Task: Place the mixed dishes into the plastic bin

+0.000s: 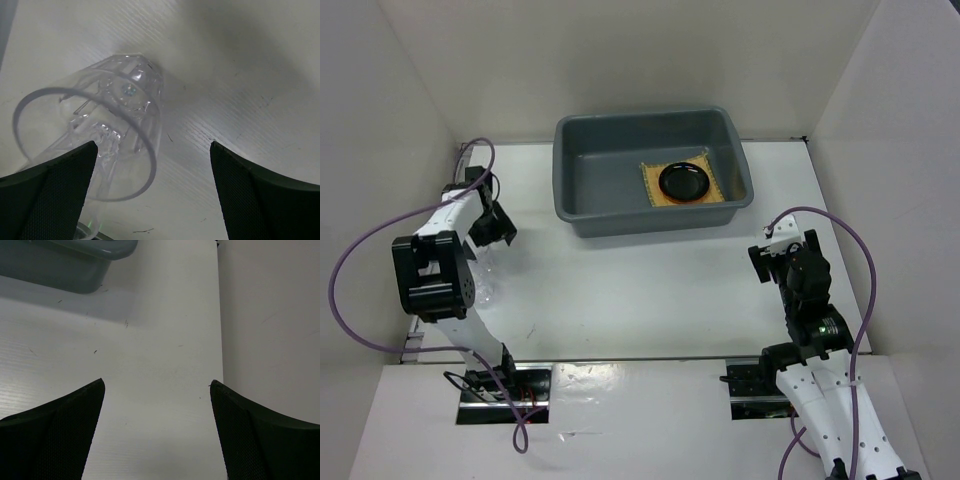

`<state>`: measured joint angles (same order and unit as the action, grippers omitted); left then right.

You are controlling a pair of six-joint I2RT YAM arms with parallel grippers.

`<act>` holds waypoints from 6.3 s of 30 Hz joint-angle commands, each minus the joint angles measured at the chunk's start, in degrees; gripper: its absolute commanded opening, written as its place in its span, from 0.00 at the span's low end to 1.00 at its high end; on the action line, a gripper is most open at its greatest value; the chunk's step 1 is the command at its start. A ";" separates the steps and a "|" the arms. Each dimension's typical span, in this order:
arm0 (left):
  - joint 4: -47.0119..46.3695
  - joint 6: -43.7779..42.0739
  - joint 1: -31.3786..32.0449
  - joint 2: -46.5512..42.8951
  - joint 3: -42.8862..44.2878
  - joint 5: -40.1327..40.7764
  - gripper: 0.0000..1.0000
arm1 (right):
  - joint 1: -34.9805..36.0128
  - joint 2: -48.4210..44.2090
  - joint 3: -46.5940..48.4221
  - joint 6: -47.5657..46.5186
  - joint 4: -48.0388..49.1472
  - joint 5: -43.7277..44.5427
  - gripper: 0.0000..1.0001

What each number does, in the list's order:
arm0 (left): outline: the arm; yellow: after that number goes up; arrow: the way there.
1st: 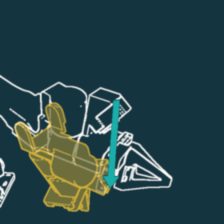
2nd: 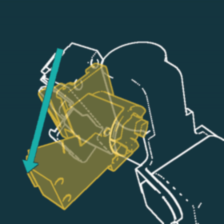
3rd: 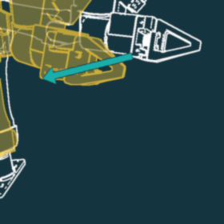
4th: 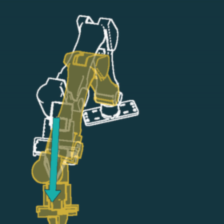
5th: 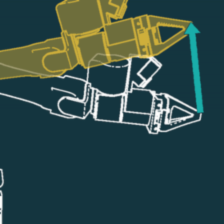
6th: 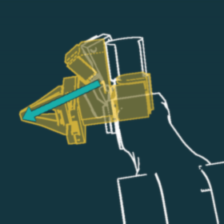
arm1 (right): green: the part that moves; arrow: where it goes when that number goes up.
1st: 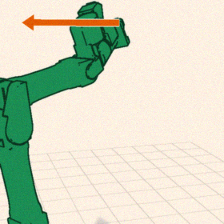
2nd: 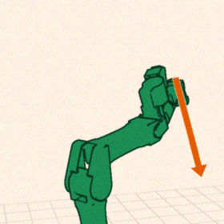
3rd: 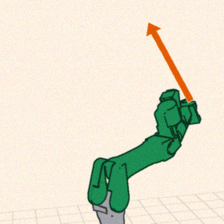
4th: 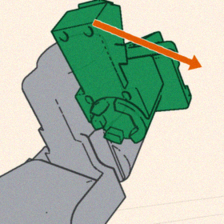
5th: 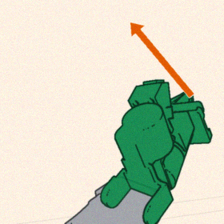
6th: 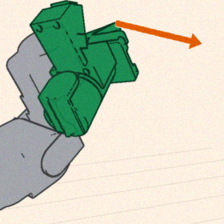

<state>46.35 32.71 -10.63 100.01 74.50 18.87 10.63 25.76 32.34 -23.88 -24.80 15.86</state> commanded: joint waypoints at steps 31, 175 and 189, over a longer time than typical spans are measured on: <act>-1.74 -1.75 19.31 17.91 60.89 -27.67 0.00 | 0.53 0.61 0.01 0.32 3.09 0.84 0.91; 11.57 -11.79 30.06 47.47 81.68 -17.47 0.43 | 3.69 2.37 -0.52 -0.20 3.62 1.72 0.94; 16.48 -8.02 27.34 28.68 89.43 2.37 1.00 | 4.22 4.84 2.20 5.86 4.14 13.15 0.99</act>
<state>60.93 21.96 19.20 139.35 161.84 11.00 14.26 30.81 32.47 -21.47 -23.46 22.61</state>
